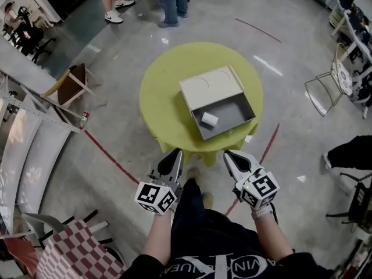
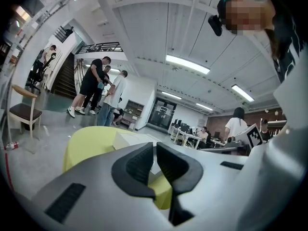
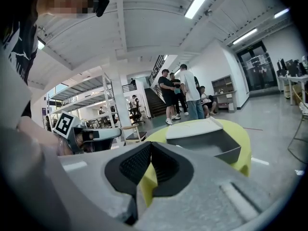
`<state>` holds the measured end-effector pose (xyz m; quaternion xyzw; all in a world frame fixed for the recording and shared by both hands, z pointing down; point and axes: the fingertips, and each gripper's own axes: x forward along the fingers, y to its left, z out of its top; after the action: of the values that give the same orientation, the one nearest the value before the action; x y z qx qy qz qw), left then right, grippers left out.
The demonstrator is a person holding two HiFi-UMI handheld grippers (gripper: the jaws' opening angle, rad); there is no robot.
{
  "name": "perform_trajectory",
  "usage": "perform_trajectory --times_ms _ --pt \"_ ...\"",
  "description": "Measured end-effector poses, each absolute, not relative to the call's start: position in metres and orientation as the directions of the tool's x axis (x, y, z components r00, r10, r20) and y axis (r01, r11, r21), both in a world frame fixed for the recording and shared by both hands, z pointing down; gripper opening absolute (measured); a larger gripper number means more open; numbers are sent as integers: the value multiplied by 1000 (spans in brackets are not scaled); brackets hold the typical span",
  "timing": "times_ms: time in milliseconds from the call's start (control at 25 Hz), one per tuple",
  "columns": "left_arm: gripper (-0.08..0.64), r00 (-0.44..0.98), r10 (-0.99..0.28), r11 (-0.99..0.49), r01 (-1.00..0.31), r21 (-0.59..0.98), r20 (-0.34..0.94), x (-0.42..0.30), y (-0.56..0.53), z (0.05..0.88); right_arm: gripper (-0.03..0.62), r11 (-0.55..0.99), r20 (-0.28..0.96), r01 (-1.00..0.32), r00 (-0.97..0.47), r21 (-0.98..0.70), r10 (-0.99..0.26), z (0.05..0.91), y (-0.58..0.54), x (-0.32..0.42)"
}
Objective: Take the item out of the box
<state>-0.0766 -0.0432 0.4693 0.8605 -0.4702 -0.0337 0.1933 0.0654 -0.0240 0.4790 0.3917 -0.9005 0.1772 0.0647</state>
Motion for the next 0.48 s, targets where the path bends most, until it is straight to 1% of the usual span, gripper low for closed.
perform_trajectory --times_ms 160,480 --pt "25 588 -799 -516 -776 363 122 -63 -68 468 6 638 288 -734 -679 -233 -676 479 -48 70" --pt "25 626 -764 -536 -752 385 160 -54 -102 489 6 659 411 -738 -651 -146 -638 495 -87 59"
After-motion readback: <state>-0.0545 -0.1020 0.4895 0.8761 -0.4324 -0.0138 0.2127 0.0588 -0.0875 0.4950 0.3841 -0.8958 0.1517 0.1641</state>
